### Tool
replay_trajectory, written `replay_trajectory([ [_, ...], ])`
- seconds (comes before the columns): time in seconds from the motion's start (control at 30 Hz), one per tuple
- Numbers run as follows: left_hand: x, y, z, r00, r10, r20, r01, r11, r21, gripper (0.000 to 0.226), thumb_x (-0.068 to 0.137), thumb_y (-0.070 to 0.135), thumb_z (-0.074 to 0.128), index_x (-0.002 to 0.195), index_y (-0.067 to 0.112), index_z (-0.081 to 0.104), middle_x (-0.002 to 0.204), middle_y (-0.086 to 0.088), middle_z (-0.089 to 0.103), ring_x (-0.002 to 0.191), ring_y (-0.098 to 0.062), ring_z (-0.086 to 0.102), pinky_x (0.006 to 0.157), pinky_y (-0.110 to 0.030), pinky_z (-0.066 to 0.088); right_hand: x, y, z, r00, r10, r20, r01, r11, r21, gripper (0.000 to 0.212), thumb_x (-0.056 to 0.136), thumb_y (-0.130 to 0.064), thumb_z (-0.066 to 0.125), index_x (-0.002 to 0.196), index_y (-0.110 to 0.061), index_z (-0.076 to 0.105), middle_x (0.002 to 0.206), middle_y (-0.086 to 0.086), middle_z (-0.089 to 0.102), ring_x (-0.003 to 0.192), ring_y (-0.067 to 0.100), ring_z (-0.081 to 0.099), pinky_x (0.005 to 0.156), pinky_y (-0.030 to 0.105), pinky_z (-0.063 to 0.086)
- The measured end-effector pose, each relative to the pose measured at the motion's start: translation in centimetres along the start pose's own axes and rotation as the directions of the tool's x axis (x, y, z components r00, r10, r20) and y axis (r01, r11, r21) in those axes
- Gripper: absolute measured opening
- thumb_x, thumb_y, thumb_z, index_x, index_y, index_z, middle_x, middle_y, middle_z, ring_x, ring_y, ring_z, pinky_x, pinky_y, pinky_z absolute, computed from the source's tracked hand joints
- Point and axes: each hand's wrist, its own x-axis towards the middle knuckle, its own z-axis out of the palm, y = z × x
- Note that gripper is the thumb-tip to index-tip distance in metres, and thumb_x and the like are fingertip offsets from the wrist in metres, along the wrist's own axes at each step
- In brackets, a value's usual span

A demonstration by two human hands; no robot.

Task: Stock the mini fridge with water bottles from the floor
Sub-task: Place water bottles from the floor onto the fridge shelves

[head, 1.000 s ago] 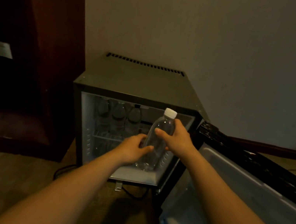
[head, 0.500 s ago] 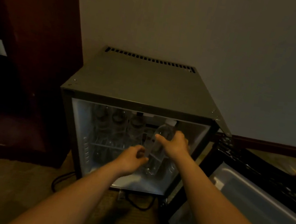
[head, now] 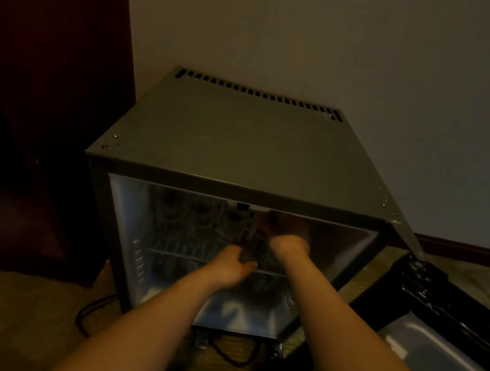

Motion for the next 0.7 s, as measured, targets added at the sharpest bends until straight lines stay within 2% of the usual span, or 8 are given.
replay_trajectory([
  [0.13,0.9,-0.3,0.0,1.000,-0.018,-0.009,0.018,1.000,0.001,0.037,0.092,0.005,0.048,0.129,0.001,0.051,0.131,-0.020,0.054,0.124,-0.030,0.050,0.100,-0.030,0.039,0.7,0.1,0.6,1.000,-0.026,0.004,0.026,1.000,0.011,0.045,0.092,-0.039,0.050,0.128,-0.012,0.053,0.138,0.014,0.050,0.127,0.029,0.047,0.102,0.031,0.035],
  [0.27,1.2,-0.4,-0.2,0.999,-0.048,-0.012,0.048,0.999,-0.011,0.037,0.093,0.008,0.049,0.130,0.002,0.049,0.132,-0.018,0.054,0.124,-0.029,0.050,0.100,-0.030,0.039,0.9,0.0,0.6,0.997,-0.067,0.027,0.067,0.998,-0.016,0.046,0.093,-0.034,0.051,0.133,-0.010,0.048,0.142,0.014,0.045,0.131,0.028,0.042,0.104,0.028,0.030],
  [0.37,0.9,-0.4,-0.5,0.998,-0.062,-0.002,0.062,0.998,0.033,0.039,0.093,0.012,0.049,0.131,0.004,0.048,0.132,-0.017,0.054,0.123,-0.028,0.050,0.099,-0.028,0.039,0.7,0.1,0.5,0.996,-0.066,0.052,0.066,0.998,0.011,0.044,0.091,-0.034,0.055,0.127,-0.010,0.054,0.137,0.015,0.051,0.127,0.029,0.047,0.102,0.029,0.035],
  [0.53,-0.5,0.3,-1.0,0.999,-0.035,-0.004,0.036,0.996,0.087,0.038,0.093,0.011,0.049,0.130,0.002,0.049,0.132,-0.018,0.053,0.124,-0.029,0.050,0.098,-0.029,0.040,-0.7,0.8,-0.1,0.995,-0.018,0.101,0.009,0.996,0.092,0.055,0.087,-0.025,0.062,0.136,-0.007,0.045,0.142,0.015,0.045,0.130,0.031,0.045,0.106,0.032,0.035],
  [0.6,-1.4,0.7,-1.3,1.000,-0.022,-0.003,0.022,0.992,0.122,0.037,0.093,0.012,0.050,0.129,0.002,0.050,0.131,-0.018,0.054,0.123,-0.028,0.050,0.097,-0.028,0.040,-1.7,1.3,-0.5,0.997,-0.019,0.078,0.010,0.994,0.108,0.052,0.085,-0.020,0.064,0.132,-0.007,0.049,0.137,0.015,0.050,0.125,0.030,0.049,0.100,0.030,0.039],
  [0.7,-3.0,1.2,-1.6,0.998,-0.048,0.036,0.039,0.977,0.211,0.037,0.094,0.020,0.049,0.127,0.003,0.051,0.129,-0.017,0.055,0.120,-0.027,0.052,0.093,-0.026,0.040,-3.2,2.0,-1.3,0.995,-0.022,0.097,0.010,0.992,0.123,0.043,0.083,-0.025,0.067,0.121,-0.006,0.060,0.123,0.014,0.062,0.115,0.029,0.057,0.087,0.026,0.043],
])
